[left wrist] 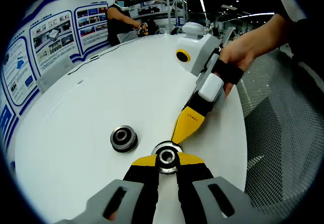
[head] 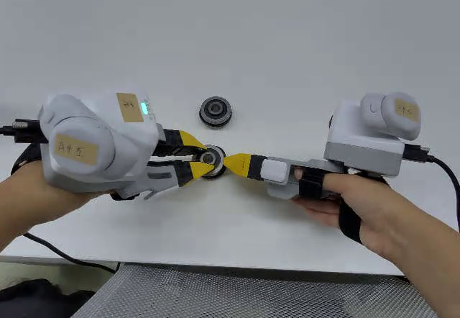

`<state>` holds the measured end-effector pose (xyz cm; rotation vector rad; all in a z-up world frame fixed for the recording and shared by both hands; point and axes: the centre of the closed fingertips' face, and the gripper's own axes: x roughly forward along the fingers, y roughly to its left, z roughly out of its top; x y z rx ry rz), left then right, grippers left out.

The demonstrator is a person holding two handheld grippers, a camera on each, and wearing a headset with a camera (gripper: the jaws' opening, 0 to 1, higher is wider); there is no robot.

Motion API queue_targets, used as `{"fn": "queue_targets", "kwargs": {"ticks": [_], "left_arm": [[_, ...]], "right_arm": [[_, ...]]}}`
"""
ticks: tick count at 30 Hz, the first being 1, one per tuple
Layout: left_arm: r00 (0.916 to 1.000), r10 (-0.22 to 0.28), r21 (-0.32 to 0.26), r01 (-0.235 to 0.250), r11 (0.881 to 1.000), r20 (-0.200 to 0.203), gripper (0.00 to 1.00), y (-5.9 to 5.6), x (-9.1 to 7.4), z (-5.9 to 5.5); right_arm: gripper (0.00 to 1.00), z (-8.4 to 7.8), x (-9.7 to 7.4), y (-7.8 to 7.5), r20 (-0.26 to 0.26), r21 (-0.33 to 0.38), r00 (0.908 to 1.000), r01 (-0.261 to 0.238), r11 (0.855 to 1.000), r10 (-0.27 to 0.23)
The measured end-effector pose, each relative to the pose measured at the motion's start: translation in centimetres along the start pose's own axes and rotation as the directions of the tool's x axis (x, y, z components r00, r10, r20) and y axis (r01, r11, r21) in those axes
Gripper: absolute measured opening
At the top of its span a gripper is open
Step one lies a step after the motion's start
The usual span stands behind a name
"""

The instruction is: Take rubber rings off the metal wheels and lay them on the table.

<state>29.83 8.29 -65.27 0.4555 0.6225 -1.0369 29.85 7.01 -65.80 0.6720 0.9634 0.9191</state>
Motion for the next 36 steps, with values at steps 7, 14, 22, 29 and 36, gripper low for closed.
{"fn": "queue_targets", "kwargs": {"ticks": [7, 14, 22, 29, 36], "left_arm": [[1.0000, 0.001, -0.001, -0.001, 1.000, -0.001, 0.12, 0.1, 0.0, -0.1], [1.0000, 0.001, 0.002, -0.001, 1.000, -0.001, 0.12, 0.1, 0.1, -0.1], [1.0000, -0.002, 0.002, 0.002, 1.000, -0.005, 0.12, 0.0, 0.0, 0.0], [1.0000, 0.000, 0.000, 0.000, 1.000, -0.004, 0.12, 0.0, 0.0, 0.0], [1.0000, 0.000, -0.001, 0.000, 1.000, 0.000, 0.12, 0.0, -0.1, 0.0]], "right_arm": [[0.00, 0.1, 0.0, 0.0, 0.006, -0.044, 0.9995, 0.033, 0.999, -0.032], [0.00, 0.2, 0.0, 0.0, -0.002, -0.081, 0.9989, 0.046, 0.996, -0.046], [0.00, 0.2, 0.2, 0.3, -0.022, -0.111, 0.9987, 0.043, 0.993, -0.046], [0.00, 0.2, 0.4, 0.5, -0.038, -0.139, 0.9981, 0.042, 0.989, -0.048], [0.00, 0.1, 1.0, 1.1, -0.057, -0.146, 0.9977, 0.028, 0.989, -0.036]]}}
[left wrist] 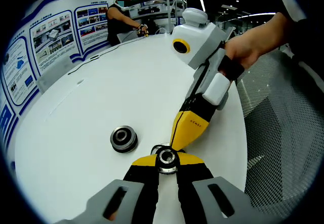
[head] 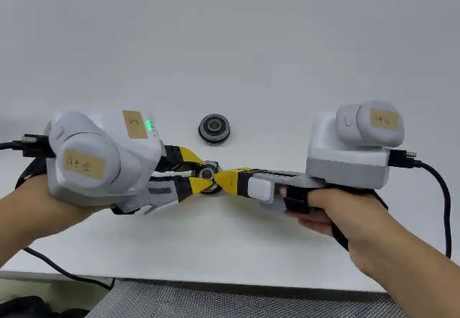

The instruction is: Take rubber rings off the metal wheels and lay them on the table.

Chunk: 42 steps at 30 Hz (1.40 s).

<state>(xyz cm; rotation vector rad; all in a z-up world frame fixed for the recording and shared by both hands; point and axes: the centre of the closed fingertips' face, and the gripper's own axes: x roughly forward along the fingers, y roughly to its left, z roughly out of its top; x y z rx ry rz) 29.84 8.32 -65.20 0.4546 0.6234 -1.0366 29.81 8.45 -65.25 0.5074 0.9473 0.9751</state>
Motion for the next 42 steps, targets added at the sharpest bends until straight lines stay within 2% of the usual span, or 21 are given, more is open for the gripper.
{"fn": "queue_targets", "kwargs": {"ticks": [1, 3, 29, 37, 39, 42], "left_arm": [[1.0000, 0.000, 0.001, 0.000, 1.000, 0.000, 0.12, 0.0, 0.0, 0.0], [1.0000, 0.001, -0.002, -0.001, 1.000, 0.001, 0.12, 0.0, 0.0, 0.0], [1.0000, 0.005, 0.009, -0.005, 1.000, 0.007, 0.14, -0.1, 0.0, 0.2], [0.9998, 0.003, 0.001, -0.003, 1.000, 0.020, 0.15, -0.1, -0.8, 0.7], [0.9999, 0.005, 0.008, -0.005, 1.000, 0.014, 0.15, 0.0, -1.1, 0.6], [0.9996, 0.005, 0.050, -0.003, 0.999, -0.028, 0.16, 0.0, -1.5, 0.0]], "right_arm": [[0.00, -0.1, 0.1, 0.5, -0.002, -0.001, 0.9997, -0.024, 1.000, 0.024], [0.00, 0.0, -0.1, 0.2, 0.000, -0.025, 1.0000, 0.003, 1.000, -0.003], [0.01, 0.4, -0.6, 0.1, 0.043, 0.051, 0.9990, 0.005, 0.999, -0.008], [0.01, 0.5, -0.5, 0.4, 0.046, 0.076, 0.9989, -0.003, 0.997, 0.000], [0.01, 0.5, -0.4, 0.4, 0.046, 0.079, 0.9989, -0.007, 0.997, 0.003], [0.01, 0.4, -0.3, 0.7, 0.045, 0.084, 0.9989, -0.014, 0.996, 0.010]]}}
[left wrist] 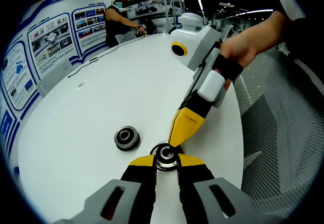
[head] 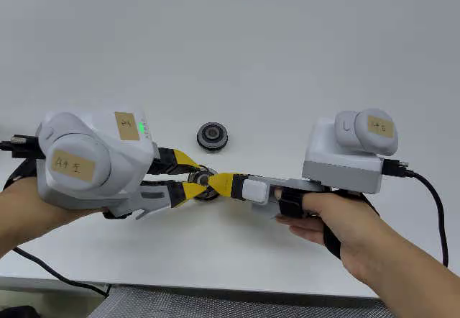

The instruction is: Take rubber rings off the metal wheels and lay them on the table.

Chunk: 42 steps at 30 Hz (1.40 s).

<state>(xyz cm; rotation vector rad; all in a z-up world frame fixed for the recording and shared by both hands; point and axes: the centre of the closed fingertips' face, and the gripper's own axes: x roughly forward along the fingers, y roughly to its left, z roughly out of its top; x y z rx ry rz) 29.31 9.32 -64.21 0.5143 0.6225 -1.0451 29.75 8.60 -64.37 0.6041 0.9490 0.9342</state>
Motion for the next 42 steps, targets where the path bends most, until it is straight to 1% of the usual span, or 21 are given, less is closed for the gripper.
{"fn": "queue_targets", "kwargs": {"ticks": [1, 3, 5, 7, 10, 11, 14, 15, 17, 19, 20, 23, 25, 28, 31, 32, 33, 36, 39, 40, 42], "left_arm": [[1.0000, -0.001, 0.004, 0.001, 1.000, -0.004, 0.17, -0.1, -0.1, -0.1], [1.0000, 0.001, -0.008, -0.001, 1.000, 0.005, 0.17, -0.1, -0.3, -0.1], [0.9997, 0.017, -0.025, -0.016, 1.000, 0.019, 0.19, 0.2, -0.6, 0.1], [0.9994, 0.027, -0.032, -0.027, 0.999, 0.023, 0.20, 0.4, -0.8, 0.1], [0.9986, 0.040, -0.046, -0.038, 0.998, 0.036, 0.21, 0.7, -1.1, 0.3], [0.9983, 0.044, -0.048, -0.042, 0.998, 0.037, 0.21, 0.8, -1.1, 0.2], [0.9970, 0.057, -0.063, -0.054, 0.997, 0.052, 0.22, 1.2, -1.3, 0.5], [0.9958, 0.065, -0.082, -0.059, 0.995, 0.065, 0.22, 1.3, -1.4, 0.8], [0.9940, 0.077, -0.088, -0.070, 0.994, 0.078, 0.22, 1.6, -1.5, 1.1], [0.9930, 0.080, -0.095, -0.072, 0.993, 0.086, 0.21, 1.7, -1.5, 1.4], [0.9922, 0.083, -0.098, -0.074, 0.992, 0.093, 0.22, 1.7, -1.5, 1.6], [0.9904, 0.092, -0.097, -0.082, 0.992, 0.103, 0.23, 1.9, -1.6, 2.0], [0.9894, 0.098, -0.093, -0.089, 0.992, 0.107, 0.24, 2.0, -1.6, 2.2], [0.9889, 0.099, -0.093, -0.089, 0.992, 0.110, 0.24, 2.0, -1.5, 2.4], [0.9876, 0.097, -0.114, -0.083, 0.990, 0.124, 0.22, 2.0, -1.5, 2.7], [0.9875, 0.095, -0.115, -0.081, 0.990, 0.126, 0.21, 2.0, -1.5, 2.7], [0.9875, 0.096, -0.115, -0.081, 0.990, 0.125, 0.21, 2.0, -1.4, 2.7], [0.9890, 0.095, -0.114, -0.082, 0.990, 0.114, 0.22, 1.9, -1.3, 2.5], [0.9892, 0.095, -0.114, -0.083, 0.990, 0.111, 0.22, 1.8, -1.3, 2.4], [0.9892, 0.095, -0.114, -0.082, 0.990, 0.112, 0.22, 1.8, -1.2, 2.4], [0.9896, 0.091, -0.113, -0.079, 0.990, 0.111, 0.22, 1.7, -1.2, 2.4]], "right_arm": [[0.01, 0.0, 0.0, 0.0, -0.002, 0.002, 1.0000, 0.000, 1.000, 0.000], [0.01, 0.0, 0.0, 0.1, 0.001, 0.010, 1.0000, -0.005, 1.000, 0.005], [0.01, 0.1, 0.0, 0.3, 0.007, 0.017, 0.9999, -0.012, 1.000, 0.011], [0.01, 0.3, -0.1, 0.6, 0.015, 0.020, 0.9997, -0.017, 1.000, 0.017], [0.01, 1.2, -0.5, 1.1, 0.051, 0.044, 0.9980, -0.039, 0.998, 0.037], [0.01, 1.4, -0.6, 1.1, 0.060, 0.048, 0.9976, -0.038, 0.998, 0.035], [0.01, 2.2, -1.3, 0.5, 0.092, 0.056, 0.9956, -0.026, 0.998, 0.021], [0.01, 2.5, -1.6, 0.1, 0.104, 0.065, 0.9945, -0.015, 0.998, 0.008], [0.01, 2.9, -2.3, -0.8, 0.128, 0.088, 0.9916, 0.007, 0.996, -0.018], [0.01, 3.3, -2.8, -1.6, 0.159, 0.139, 0.9861, 0.024, 0.990, -0.047], [0.01, 3.4, -3.3, -2.2, 0.173, 0.151, 0.9827, 0.038, 0.988, -0.065], [0.01, 3.4, -4.3, -3.3, 0.186, 0.175, 0.9762, 0.078, 0.981, -0.111], [0.01, 3.4, -5.0, -4.2, 0.200, 0.206, 0.9681, 0.108, 0.972, -0.150], [0.02, 3.2, -5.8, -5.1, 0.215, 0.229, 0.9591, 0.134, 0.964, -0.184], [0.02, 3.1, -6.4, -6.1, 0.221, 0.247, 0.9504, 0.163, 0.955, -0.219], [0.02, 3.1, -6.6, -6.4, 0.228, 0.261, 0.9446, 0.174, 0.950, -0.236], [0.02, 3.1, -6.8, -6.6, 0.231, 0.269, 0.9414, 0.181, 0.946, -0.246], [0.02, 3.0, -7.2, -7.4, 0.228, 0.285, 0.9306, 0.217, 0.934, -0.286], [0.02, 2.7, -7.5, -8.1, 0.215, 0.294, 0.9244, 0.246, 0.923, -0.315], [0.02, 2.6, -7.7, -8.4, 0.209, 0.295, 0.9184, 0.268, 0.917, -0.336], [0.02, 2.3, -7.7, -8.6, 0.193, 0.283, 0.9151, 0.293, 0.913, -0.354]]}}
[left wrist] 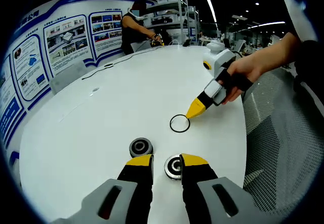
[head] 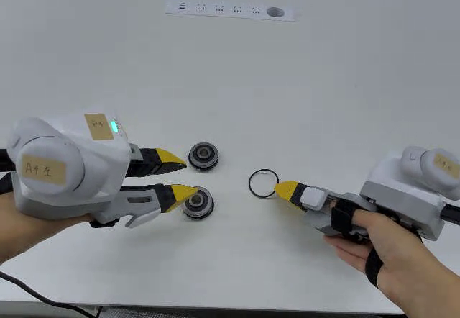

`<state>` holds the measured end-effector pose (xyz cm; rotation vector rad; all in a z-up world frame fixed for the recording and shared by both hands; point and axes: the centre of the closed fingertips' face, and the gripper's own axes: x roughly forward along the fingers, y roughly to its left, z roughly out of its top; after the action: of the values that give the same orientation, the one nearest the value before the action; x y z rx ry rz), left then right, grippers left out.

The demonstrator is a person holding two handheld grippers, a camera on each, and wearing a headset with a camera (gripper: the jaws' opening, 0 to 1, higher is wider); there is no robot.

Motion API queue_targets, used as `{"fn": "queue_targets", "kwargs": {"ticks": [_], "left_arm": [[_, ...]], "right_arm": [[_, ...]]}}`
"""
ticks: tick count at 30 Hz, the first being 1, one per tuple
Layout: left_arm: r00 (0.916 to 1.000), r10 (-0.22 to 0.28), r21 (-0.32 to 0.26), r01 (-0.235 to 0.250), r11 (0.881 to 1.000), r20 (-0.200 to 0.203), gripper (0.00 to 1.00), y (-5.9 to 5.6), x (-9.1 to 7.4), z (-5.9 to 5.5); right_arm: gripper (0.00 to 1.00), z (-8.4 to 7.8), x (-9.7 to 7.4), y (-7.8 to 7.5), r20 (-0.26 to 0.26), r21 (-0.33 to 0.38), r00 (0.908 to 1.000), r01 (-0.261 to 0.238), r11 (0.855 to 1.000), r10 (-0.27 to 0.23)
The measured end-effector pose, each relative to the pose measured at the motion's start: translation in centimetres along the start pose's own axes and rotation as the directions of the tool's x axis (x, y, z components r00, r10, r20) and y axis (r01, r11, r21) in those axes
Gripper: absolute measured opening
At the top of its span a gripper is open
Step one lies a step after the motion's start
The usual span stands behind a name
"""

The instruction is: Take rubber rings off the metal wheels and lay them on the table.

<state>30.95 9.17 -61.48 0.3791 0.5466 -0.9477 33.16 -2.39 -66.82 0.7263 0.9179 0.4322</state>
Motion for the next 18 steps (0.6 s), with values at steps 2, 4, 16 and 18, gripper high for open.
{"fn": "queue_targets", "kwargs": {"ticks": [2, 4, 16, 18], "left_arm": [[1.0000, -0.001, 0.003, 0.001, 1.000, -0.001, 0.21, -0.04, 0.04, 0.00], [1.0000, -0.003, 0.003, 0.003, 1.000, 0.001, 0.21, -0.09, 0.07, 0.04], [0.9999, -0.017, 0.011, 0.017, 1.000, -0.003, 0.22, -0.38, 0.37, -0.19], [0.9998, -0.018, 0.014, 0.018, 1.000, -0.003, 0.22, -0.42, 0.43, -0.17]], "right_arm": [[0.02, -0.08, -0.03, 0.01, -0.001, -0.007, 1.0000, 0.007, 1.000, -0.007], [0.02, 0.03, -0.17, -0.33, 0.000, -0.018, 0.9998, 0.022, 1.000, -0.022], [0.09, 0.27, -0.12, -0.26, -0.001, -0.081, 0.9998, 0.022, 0.997, -0.022], [0.12, 0.36, -0.17, 0.04, 0.007, -0.066, 1.0000, 0.007, 0.998, -0.007]]}}
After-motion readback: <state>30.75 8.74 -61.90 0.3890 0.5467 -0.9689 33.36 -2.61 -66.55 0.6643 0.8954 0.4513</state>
